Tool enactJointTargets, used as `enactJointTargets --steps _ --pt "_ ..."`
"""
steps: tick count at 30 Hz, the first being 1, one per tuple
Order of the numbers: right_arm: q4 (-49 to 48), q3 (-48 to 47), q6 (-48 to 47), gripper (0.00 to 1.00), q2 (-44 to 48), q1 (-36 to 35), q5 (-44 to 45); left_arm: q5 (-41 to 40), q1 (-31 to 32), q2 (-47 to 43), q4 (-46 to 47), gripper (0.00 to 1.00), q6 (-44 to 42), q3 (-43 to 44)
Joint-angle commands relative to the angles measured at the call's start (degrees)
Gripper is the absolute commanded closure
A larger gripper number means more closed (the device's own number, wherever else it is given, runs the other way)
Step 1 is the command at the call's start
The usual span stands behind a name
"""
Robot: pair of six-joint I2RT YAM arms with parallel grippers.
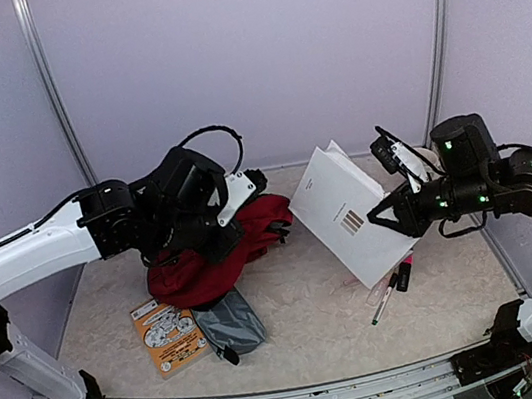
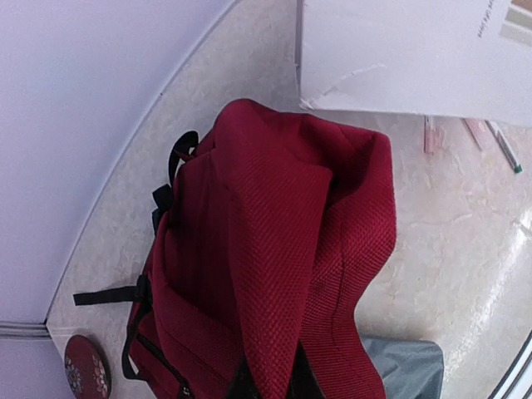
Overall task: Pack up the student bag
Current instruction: Pick up the student bag from the center of the board, then place the book in the largest pocket of the bag.
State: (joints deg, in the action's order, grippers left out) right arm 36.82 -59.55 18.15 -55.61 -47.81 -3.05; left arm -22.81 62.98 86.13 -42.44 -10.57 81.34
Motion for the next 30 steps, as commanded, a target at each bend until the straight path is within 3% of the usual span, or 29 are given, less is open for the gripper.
enactJointTargets --steps 1,9,15,17,19,21,22,25,26,28,30 --pt "1.2 -4.0 -10.7 0.92 0.0 0.4 3.4 9.6 -2.7 -0.4 4.6 1.00 -3.7 6.8" --pt "0.8 -2.9 -15.8 0.91 1.8 0.5 4.9 17.1 -7.6 3.9 3.3 0.87 -6.6 13.0" --pt "3.7 -2.1 -15.4 0.92 2.4 0.5 9.7 15.0 -9.5 6.5 2.5 0.80 -8.4 10.8" --pt "4.9 -2.3 -15.1 0.92 3.1 0.4 10.5 13.4 -9.5 6.9 2.5 0.85 -8.5 10.4" --pt "5.1 -2.5 -15.1 0.93 4.1 0.5 9.8 9.8 -9.6 7.0 3.5 1.00 -8.4 10.2" --pt "5.0 -2.9 -16.2 0.93 5.3 0.4 8.2 8.6 -10.1 6.6 5.0 1.00 -8.0 11.5" --pt "4.5 -3.0 -17.0 0.94 5.9 0.5 7.4 13.0 -10.9 5.8 5.6 1.00 -7.3 13.8" --pt "1.1 -3.0 -19.5 0.95 7.8 0.4 0.5 37.3 -13.9 -0.5 13.0 0.99 -4.6 14.8" --pt "-0.2 -2.9 -20.1 0.95 8.3 0.4 -1.9 40.6 -13.8 -2.3 15.2 0.98 -4.2 14.0" --pt "-2.7 -2.3 -21.1 0.95 8.9 0.4 -5.6 41.1 -13.5 -3.5 14.6 0.98 -5.6 14.1" --pt "-4.3 -1.5 -22.2 0.95 8.8 0.4 -8.1 36.8 -14.1 -2.5 11.5 0.98 -6.7 14.6"
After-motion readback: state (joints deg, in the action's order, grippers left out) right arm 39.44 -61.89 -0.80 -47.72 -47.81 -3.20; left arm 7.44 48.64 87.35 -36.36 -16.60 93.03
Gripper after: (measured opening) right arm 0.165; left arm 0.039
